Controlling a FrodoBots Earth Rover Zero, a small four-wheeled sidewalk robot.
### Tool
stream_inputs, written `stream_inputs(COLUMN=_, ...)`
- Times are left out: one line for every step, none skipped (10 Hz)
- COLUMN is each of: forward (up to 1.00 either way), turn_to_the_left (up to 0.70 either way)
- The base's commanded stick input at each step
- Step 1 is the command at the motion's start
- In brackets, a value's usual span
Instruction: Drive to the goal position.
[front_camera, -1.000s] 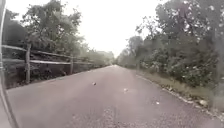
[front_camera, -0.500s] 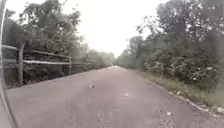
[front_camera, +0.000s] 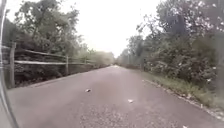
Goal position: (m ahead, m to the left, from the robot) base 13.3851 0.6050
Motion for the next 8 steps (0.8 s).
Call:
stream_inputs(forward=0.7, turn_to_the_left=0.0)
stream_inputs(forward=0.7, turn_to_the_left=0.0)
stream_inputs(forward=0.7, turn_to_the_left=-0.15)
stream_inputs(forward=0.7, turn_to_the_left=-0.24)
stream_inputs(forward=0.7, turn_to_the_left=-0.27)
stream_inputs(forward=0.7, turn_to_the_left=-0.29)
stream_inputs(forward=0.7, turn_to_the_left=-0.18)
stream_inputs(forward=0.7, turn_to_the_left=0.0)
